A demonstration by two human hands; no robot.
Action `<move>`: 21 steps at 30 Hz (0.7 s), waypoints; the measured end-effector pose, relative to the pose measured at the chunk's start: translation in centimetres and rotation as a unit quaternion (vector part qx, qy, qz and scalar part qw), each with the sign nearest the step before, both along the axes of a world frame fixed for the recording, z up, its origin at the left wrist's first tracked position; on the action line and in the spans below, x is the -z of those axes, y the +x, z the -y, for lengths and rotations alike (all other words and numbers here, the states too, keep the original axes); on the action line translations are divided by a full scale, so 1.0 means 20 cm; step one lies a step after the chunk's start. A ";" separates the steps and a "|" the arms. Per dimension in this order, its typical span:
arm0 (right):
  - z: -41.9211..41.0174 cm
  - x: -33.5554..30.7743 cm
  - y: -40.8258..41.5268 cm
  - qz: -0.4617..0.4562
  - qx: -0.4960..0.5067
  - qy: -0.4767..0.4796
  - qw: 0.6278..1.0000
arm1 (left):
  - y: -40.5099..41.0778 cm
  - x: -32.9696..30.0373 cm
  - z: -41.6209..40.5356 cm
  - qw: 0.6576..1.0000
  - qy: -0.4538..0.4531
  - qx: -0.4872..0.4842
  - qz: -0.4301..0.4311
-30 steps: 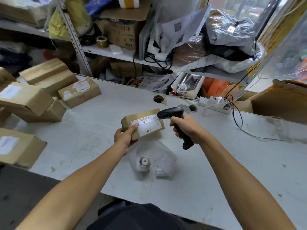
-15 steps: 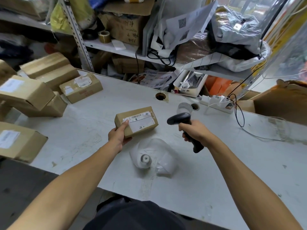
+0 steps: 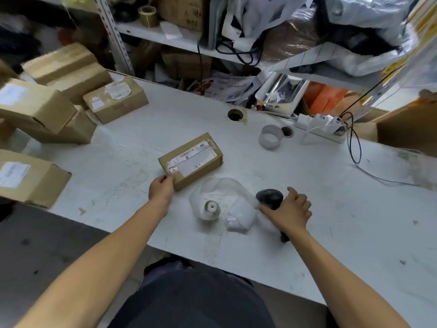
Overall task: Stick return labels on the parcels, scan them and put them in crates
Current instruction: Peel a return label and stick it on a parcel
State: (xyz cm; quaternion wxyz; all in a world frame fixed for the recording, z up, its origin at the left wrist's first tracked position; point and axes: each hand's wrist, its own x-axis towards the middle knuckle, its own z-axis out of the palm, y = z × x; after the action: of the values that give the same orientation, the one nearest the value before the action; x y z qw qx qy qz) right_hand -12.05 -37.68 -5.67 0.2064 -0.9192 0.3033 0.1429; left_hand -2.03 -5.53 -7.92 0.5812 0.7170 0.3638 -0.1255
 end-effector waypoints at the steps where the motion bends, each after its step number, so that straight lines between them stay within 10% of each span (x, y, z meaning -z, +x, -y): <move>1: -0.04 0.00 -0.01 0.083 -0.050 -0.044 0.994 | -0.03 0.00 0.01 1.000 0.000 -0.016 0.002; 4: -0.17 -0.03 0.03 0.228 -0.320 -0.072 0.917 | -0.10 0.02 0.04 0.995 -0.010 -0.095 -0.003; 9: -0.47 -0.01 0.22 0.102 -0.534 0.030 0.838 | -0.22 -0.01 0.13 0.991 -0.007 -0.135 0.009; 15: -0.58 0.02 0.31 0.052 -0.289 0.238 0.926 | -0.41 -0.01 0.11 0.949 0.209 0.114 0.206; 21: -0.56 -0.01 0.31 -0.035 -0.031 0.522 0.852 | -0.45 0.00 0.10 0.836 0.283 0.321 0.343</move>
State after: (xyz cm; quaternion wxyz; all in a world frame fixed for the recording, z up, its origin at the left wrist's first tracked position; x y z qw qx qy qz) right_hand -5.88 -26.44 -5.46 0.6406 -0.6795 0.1622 0.3188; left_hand -11.02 -7.45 -7.94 0.3673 0.9240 -0.0894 0.0576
